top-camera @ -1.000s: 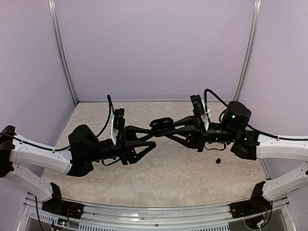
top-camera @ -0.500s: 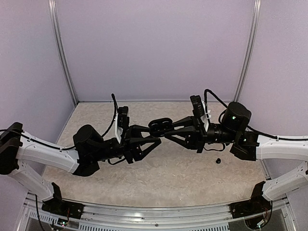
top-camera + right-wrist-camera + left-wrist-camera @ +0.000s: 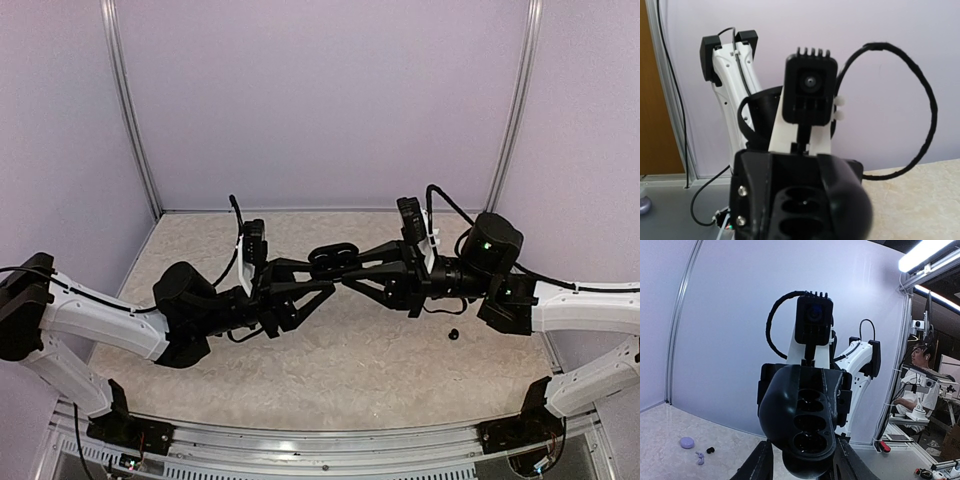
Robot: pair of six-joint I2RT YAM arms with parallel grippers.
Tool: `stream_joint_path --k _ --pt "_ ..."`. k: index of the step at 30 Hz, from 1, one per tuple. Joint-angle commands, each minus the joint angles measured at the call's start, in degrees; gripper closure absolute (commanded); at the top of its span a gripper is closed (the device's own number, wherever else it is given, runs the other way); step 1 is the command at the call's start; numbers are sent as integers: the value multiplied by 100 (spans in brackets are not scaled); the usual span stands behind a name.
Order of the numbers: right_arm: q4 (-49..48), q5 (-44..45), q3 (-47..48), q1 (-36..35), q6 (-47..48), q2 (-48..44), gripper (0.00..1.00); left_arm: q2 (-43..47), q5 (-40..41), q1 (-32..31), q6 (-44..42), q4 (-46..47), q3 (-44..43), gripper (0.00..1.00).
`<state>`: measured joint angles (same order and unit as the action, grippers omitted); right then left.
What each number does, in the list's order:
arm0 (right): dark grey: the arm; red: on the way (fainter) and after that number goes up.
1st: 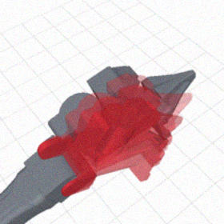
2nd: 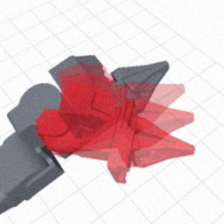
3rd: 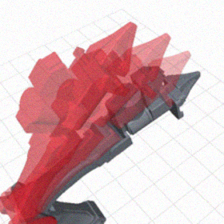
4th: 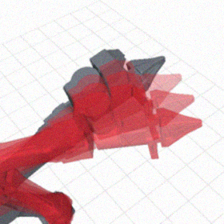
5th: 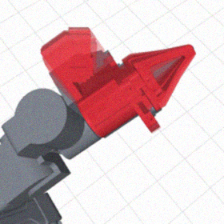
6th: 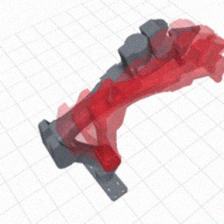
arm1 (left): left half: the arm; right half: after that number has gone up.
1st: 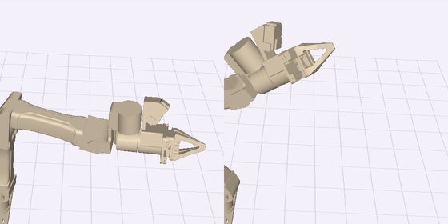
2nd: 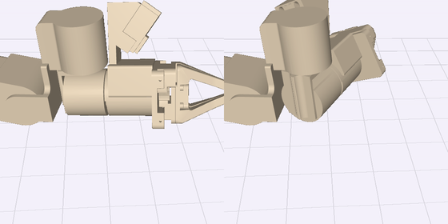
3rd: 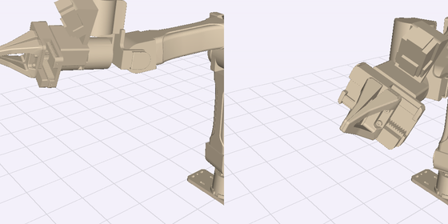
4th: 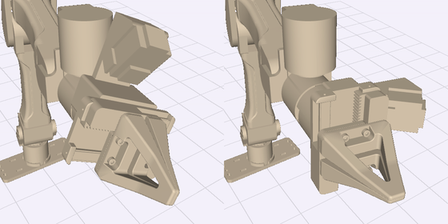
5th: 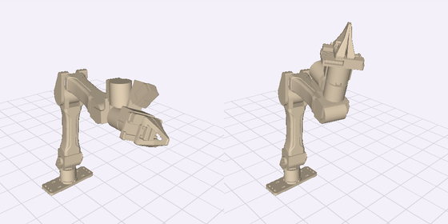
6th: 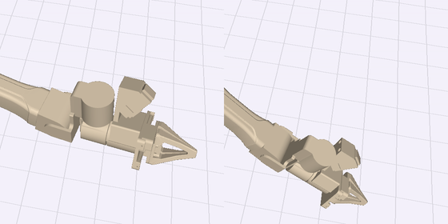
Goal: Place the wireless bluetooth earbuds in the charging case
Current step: Pass from the right arm to the left
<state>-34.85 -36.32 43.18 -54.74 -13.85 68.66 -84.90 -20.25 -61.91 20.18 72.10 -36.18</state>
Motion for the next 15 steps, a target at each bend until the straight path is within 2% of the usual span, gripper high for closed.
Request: stream_joint_path --k 1,15 --pt "-274 68 -82 -81 -38 35 100 18 47 -40 -46 228 -161 58" --pt "-454 198 -224 -107 -114 2 100 -69 -99 -39 -71 402 -214 72"
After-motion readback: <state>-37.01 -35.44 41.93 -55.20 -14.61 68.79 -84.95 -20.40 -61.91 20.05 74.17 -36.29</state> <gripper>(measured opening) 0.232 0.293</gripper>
